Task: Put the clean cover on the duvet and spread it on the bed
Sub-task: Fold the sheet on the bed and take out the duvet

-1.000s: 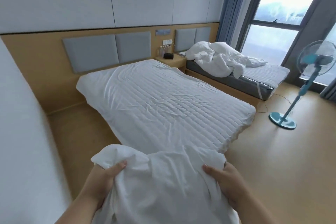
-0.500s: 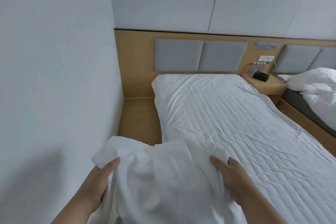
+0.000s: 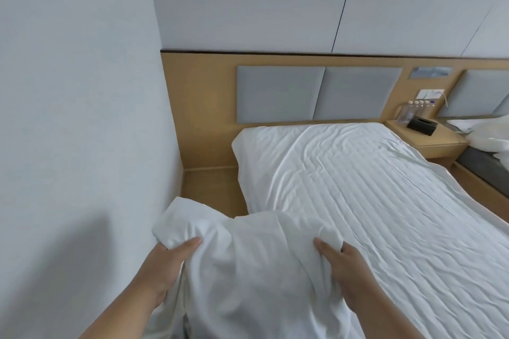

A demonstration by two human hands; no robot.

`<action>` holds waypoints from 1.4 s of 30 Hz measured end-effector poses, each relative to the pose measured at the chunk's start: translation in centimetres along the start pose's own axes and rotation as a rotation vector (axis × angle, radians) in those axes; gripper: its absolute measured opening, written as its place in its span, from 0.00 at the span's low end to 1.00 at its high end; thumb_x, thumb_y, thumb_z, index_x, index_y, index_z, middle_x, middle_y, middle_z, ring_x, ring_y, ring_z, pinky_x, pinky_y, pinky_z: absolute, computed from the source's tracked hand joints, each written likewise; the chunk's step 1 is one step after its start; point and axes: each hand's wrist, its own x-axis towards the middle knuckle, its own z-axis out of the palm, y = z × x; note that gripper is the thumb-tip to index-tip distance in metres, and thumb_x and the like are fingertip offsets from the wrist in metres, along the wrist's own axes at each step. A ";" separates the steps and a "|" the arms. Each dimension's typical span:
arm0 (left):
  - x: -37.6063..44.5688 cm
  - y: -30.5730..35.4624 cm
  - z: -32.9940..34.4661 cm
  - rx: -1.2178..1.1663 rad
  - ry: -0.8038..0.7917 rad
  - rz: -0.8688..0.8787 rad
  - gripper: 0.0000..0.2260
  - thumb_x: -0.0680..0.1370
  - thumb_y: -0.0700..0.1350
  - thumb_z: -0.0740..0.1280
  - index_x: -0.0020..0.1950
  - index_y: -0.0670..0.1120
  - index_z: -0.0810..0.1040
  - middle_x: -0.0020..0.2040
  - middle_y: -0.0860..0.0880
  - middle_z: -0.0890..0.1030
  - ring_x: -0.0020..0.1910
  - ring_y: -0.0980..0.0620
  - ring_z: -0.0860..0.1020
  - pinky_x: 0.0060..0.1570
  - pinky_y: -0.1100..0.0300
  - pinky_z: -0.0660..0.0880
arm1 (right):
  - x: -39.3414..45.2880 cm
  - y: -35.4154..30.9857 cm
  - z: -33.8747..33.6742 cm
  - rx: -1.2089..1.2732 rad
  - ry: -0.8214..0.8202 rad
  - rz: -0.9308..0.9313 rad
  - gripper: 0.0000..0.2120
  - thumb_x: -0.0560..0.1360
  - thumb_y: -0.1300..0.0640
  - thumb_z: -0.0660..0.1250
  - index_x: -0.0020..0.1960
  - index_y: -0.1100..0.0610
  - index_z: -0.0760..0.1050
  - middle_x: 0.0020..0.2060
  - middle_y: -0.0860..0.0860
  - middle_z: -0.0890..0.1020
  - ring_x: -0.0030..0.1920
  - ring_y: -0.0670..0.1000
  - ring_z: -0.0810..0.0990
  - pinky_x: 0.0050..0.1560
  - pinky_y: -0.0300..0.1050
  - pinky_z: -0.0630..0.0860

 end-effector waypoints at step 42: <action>90.5 28.9 6.7 0.482 -0.458 -0.116 0.21 0.65 0.68 0.75 0.54 0.62 0.85 0.53 0.58 0.86 0.53 0.57 0.84 0.57 0.50 0.78 | 71.8 -25.9 22.1 0.282 0.522 0.141 0.25 0.62 0.44 0.73 0.58 0.43 0.76 0.46 0.45 0.87 0.46 0.51 0.87 0.51 0.57 0.84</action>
